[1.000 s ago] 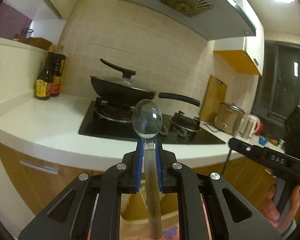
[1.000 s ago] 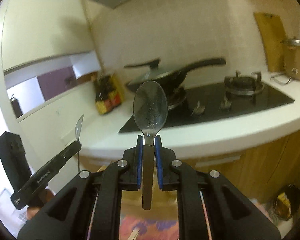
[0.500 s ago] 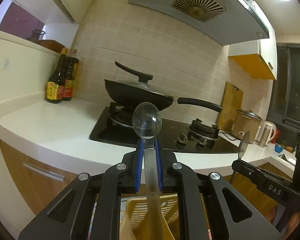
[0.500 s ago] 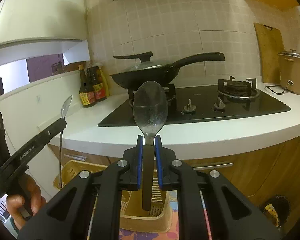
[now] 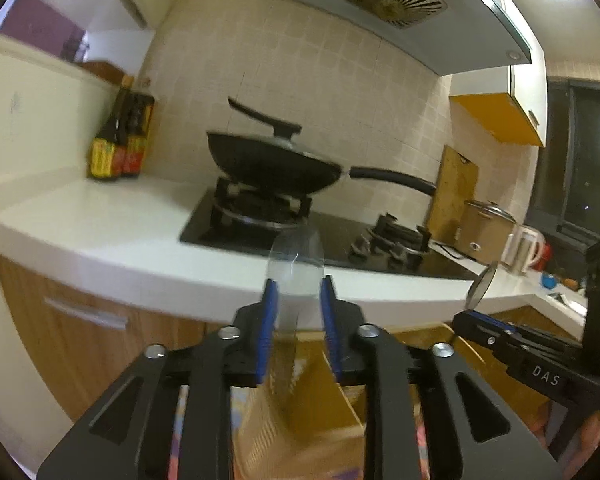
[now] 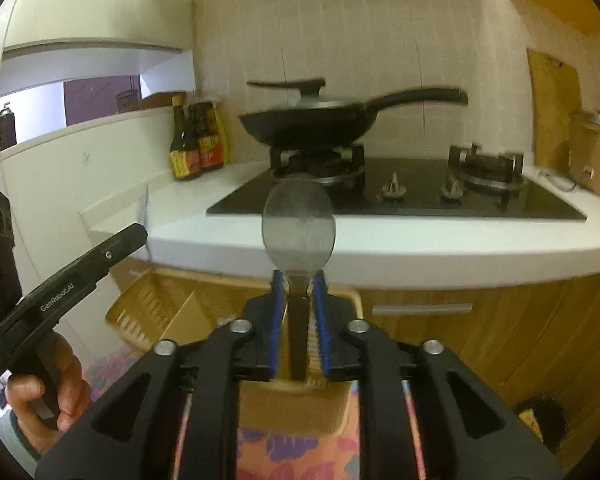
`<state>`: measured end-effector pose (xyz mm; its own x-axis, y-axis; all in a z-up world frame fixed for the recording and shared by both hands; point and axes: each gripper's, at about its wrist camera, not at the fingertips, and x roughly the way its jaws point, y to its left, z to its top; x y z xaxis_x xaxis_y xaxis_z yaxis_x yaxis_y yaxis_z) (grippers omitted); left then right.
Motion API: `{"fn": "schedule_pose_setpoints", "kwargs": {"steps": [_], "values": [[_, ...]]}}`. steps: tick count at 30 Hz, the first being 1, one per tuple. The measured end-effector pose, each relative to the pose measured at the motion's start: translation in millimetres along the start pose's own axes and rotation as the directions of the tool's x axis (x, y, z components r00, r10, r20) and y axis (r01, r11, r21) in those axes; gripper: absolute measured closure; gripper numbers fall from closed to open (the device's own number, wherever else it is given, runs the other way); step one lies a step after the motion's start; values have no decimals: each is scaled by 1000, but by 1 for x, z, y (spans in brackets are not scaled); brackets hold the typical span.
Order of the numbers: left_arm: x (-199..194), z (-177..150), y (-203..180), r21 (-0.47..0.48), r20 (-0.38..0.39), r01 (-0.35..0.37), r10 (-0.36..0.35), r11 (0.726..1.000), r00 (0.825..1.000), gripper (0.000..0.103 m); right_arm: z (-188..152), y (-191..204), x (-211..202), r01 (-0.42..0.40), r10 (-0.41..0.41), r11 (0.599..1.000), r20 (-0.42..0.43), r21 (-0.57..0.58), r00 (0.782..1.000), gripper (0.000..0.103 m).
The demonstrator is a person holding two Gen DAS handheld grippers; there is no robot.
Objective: Organize utensils
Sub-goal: 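Lift both spoons into the beige basket and open both tools, then grasp one wooden chopstick with the left tool while the right tool grasps a chopstick pair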
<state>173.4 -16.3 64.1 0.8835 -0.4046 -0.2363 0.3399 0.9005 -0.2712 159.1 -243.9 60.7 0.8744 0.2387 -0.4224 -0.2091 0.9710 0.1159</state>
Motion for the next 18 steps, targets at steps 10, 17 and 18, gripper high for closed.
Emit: {"fn": "schedule_pose_setpoints", "kwargs": {"steps": [10,17,18], "values": [[-50,-40,1,-85,-315,78,-102,993,944,57,-52,0,-57,9,7,997,-205,77,979,48],[-61,-102,-6,-176,-533,13,-106,984,839,57,-112,2,-79,27,45,982,-367,188,929,52],[-62,-109,-6,-177,-545,-2,-96,984,833,57,-119,4,-81,30,44,982,-381,187,924,54]]}}
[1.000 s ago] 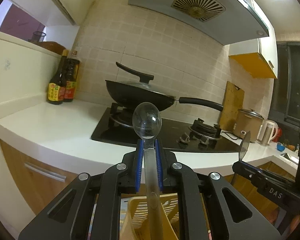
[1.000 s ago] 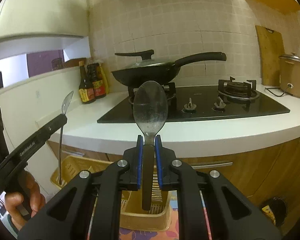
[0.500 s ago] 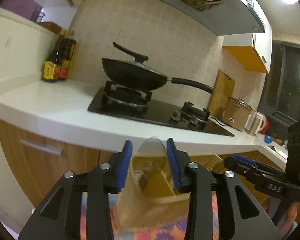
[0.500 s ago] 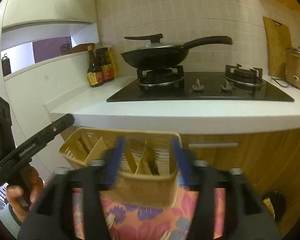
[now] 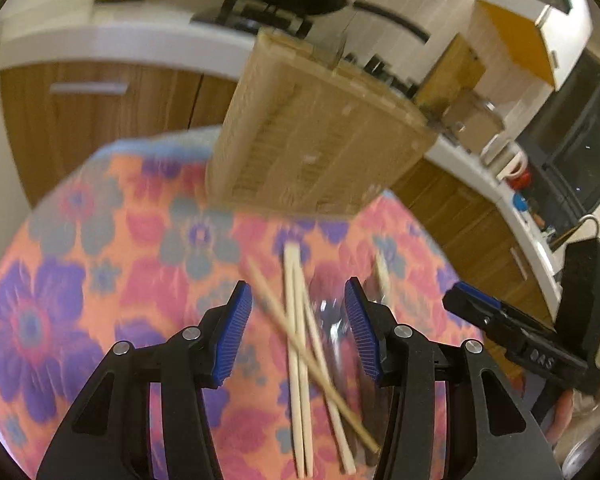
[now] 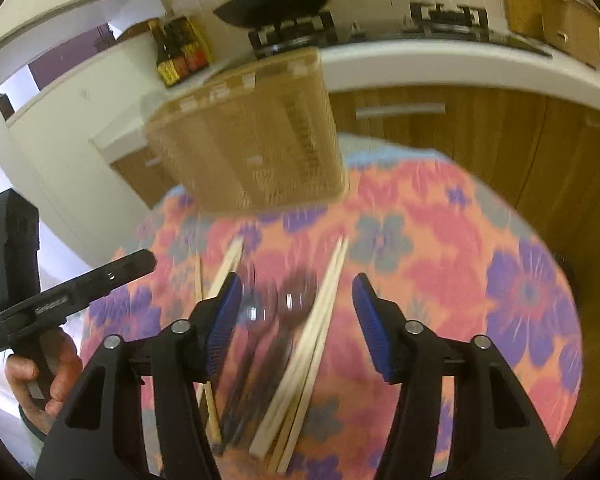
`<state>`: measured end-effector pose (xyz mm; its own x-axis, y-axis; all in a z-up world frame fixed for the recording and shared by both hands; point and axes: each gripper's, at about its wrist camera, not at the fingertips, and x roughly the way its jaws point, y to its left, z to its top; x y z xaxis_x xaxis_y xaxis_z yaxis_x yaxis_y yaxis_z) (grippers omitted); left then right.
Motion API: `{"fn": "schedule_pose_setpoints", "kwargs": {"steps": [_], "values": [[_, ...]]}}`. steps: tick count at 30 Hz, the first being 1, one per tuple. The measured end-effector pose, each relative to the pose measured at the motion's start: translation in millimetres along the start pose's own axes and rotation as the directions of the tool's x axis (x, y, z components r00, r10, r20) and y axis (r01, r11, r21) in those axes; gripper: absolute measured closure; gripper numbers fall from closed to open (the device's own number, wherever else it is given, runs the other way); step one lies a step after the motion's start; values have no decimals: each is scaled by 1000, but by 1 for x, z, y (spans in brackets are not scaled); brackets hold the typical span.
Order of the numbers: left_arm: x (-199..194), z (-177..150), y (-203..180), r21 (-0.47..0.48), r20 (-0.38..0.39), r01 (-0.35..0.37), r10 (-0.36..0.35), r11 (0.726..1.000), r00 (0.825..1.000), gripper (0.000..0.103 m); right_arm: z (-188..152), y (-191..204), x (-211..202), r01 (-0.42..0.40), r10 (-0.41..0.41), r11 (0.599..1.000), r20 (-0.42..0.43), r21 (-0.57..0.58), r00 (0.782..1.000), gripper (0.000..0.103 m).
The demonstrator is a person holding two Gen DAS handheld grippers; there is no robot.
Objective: Organize utensils
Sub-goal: 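Grasp one wooden chopstick with the left tool while the right tool grasps a chopstick pair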
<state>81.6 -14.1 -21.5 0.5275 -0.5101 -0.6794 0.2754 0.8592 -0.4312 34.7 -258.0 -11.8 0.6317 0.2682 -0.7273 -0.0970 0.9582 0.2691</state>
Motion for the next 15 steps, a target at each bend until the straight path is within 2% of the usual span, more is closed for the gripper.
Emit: {"fn": "schedule_pose_setpoints", "kwargs": {"steps": [2,5,7,10,15], "values": [[6,-8,2,-18,-22,-9,9,1000,1000,58,-14,2,5,-10,10,1000,-36,9,999,65],[19,-13,6,-36,-50,-44,42,998,998,61,-30,8,16,-15,16,1000,-89,8,996,72],[22,-14,6,-28,-55,-73,71,997,996,63,-37,11,23,22,-22,1000,-111,-7,994,75],[31,-12,1,-16,-69,-98,97,995,993,64,-38,12,30,38,-38,999,-131,-1,991,76],[49,-12,-8,22,-92,-162,164,987,982,78,-42,15,38,60,-62,998,-147,-18,987,81]]}}
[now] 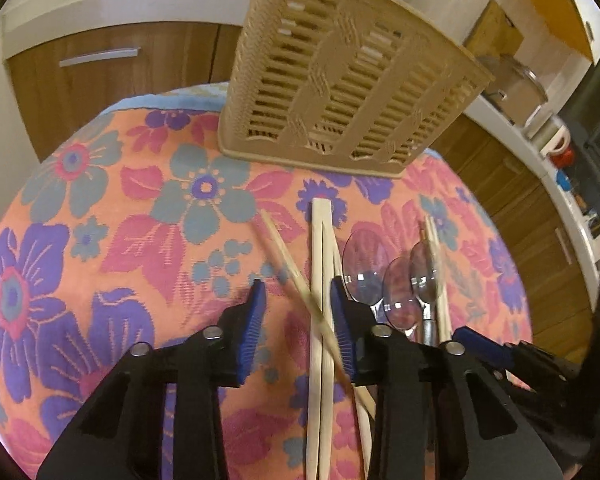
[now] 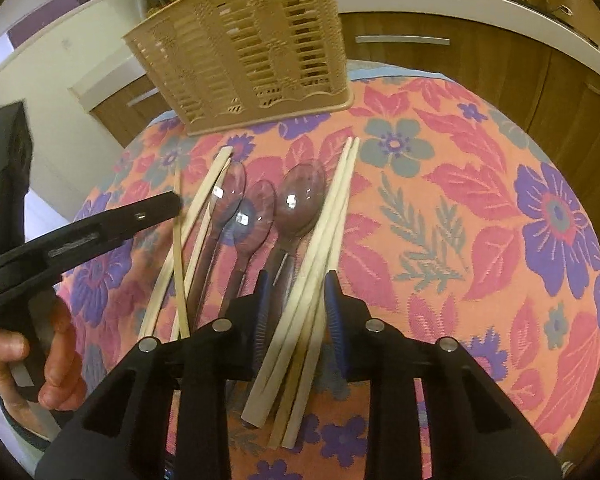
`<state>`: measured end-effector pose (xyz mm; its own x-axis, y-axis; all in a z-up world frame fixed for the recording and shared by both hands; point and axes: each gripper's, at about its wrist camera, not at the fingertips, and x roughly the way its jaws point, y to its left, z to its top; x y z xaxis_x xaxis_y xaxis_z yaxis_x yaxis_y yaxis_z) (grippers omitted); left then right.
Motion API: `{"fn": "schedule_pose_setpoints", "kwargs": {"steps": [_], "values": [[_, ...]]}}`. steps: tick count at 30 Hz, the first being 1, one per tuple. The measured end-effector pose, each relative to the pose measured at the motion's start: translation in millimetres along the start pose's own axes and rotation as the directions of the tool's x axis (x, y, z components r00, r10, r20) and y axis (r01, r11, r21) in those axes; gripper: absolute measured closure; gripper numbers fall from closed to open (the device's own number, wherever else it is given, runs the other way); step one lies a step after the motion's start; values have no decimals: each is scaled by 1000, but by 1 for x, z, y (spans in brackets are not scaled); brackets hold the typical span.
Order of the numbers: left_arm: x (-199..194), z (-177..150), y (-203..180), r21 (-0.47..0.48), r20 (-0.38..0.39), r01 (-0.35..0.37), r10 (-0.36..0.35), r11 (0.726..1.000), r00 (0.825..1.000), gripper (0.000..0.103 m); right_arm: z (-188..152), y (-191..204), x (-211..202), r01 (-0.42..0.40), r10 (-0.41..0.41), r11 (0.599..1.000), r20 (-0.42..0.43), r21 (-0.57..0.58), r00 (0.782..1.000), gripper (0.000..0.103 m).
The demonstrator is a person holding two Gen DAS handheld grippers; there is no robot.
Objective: Organize utensils
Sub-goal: 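Grasp one wooden chopstick with the left tool while the right tool grasps a chopstick pair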
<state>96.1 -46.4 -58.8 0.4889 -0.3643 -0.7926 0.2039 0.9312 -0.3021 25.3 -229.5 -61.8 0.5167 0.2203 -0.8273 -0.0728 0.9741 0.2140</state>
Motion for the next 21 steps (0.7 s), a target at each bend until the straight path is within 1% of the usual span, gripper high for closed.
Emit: {"fn": "schedule_pose_setpoints", "kwargs": {"steps": [1,3,4,5,6,7,8,10,12,13,17,20,21], "values": [[3,-1,-2,10,1,-15,15,1000,1000,80,-1,3,0,12,-12,1000,2,-14,1000,82],[2,0,-6,31,13,-45,45,998,999,92,-2,10,1,56,-56,997,3,-53,998,88],[3,1,-8,31,10,-39,38,999,999,95,-2,10,1,77,-77,995,2,-63,997,91],[3,1,-7,26,9,-27,27,999,1000,100,-2,9,1,77,-77,995,0,-61,997,94],[3,1,-6,25,6,-17,17,1000,1000,100,-2,7,1,71,-71,996,-4,-55,997,99],[2,1,-5,27,7,-7,7,1000,1000,101,-1,4,2,67,-68,997,-8,-47,998,99],[1,2,-3,25,5,11,-11,1000,1000,101,-1,-1,1,40,-41,999,-12,-30,999,99],[-5,4,4,-4,-5,83,-83,997,997,101,-1,-12,0,-11,11,1000,-18,16,1000,100],[-12,6,13,-25,-8,129,-129,991,992,101,-1,-18,-1,-30,31,999,-17,40,999,100],[-15,6,16,-27,-7,136,-136,990,991,101,-1,-20,-2,-36,37,998,-17,47,999,100],[-30,6,27,-17,9,117,-117,993,993,101,-2,-19,-3,-40,41,998,-19,47,999,101],[-33,2,37,-19,8,86,-86,996,996,101,-4,-20,-7,-21,22,999,-14,42,1000,102],[-33,0,40,-16,8,63,-62,998,998,101,-5,-20,-9,-20,20,999,-17,45,1000,103]]}}
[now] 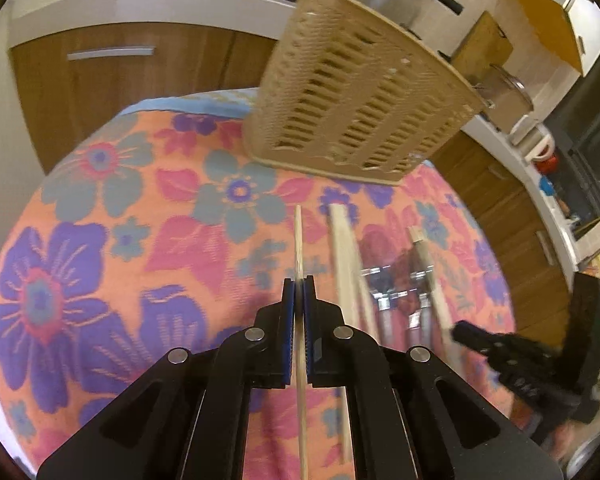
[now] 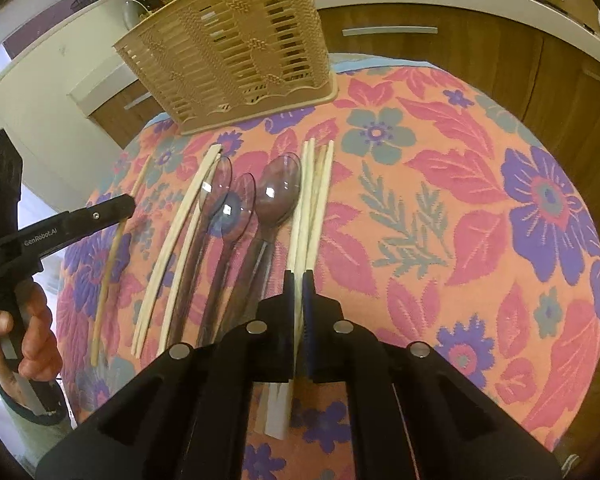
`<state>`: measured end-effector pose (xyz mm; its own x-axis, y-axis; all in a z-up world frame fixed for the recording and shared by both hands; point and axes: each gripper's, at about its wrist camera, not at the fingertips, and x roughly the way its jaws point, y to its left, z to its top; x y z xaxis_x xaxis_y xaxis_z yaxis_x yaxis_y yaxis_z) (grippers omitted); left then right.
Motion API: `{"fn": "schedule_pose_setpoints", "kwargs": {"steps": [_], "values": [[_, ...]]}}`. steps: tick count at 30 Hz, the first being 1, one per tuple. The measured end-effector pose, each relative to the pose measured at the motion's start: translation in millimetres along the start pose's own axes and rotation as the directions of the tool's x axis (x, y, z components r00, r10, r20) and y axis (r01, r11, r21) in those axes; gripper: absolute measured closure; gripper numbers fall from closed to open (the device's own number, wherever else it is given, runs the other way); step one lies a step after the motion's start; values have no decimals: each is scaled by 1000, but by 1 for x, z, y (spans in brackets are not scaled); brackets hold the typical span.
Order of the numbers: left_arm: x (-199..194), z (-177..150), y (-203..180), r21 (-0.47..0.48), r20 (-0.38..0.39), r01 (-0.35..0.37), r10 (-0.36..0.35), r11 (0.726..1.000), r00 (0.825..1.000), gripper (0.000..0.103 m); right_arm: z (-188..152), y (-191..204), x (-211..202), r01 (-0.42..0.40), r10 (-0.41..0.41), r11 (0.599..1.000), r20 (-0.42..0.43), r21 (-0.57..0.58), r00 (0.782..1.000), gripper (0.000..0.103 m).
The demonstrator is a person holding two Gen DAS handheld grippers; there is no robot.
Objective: Organize utensils
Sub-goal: 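Grasp one wooden chopstick with the left tool while the right tool grasps a chopstick pair, then lift both tools' chopsticks into the beige basket and open both tools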
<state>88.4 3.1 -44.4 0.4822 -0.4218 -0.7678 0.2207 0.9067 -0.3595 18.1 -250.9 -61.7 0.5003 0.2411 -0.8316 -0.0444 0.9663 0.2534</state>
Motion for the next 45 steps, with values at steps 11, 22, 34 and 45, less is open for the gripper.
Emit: {"fn": "schedule_pose_setpoints", "kwargs": {"steps": [11,22,34,45], "values": [[6,-9,4,35,-20,-28,29,999,999,101,-3,-7,-18,-12,12,1000,18,4,1000,93],[9,-16,-2,77,-21,-37,39,996,999,101,3,13,9,29,-30,999,-39,-36,999,82],[9,-16,2,72,-23,-10,12,997,1000,101,1,-6,-6,54,-54,998,3,23,999,94],[4,-18,0,139,-60,-27,36,990,998,92,0,-37,0,134,-133,990,-19,49,991,93]]}}
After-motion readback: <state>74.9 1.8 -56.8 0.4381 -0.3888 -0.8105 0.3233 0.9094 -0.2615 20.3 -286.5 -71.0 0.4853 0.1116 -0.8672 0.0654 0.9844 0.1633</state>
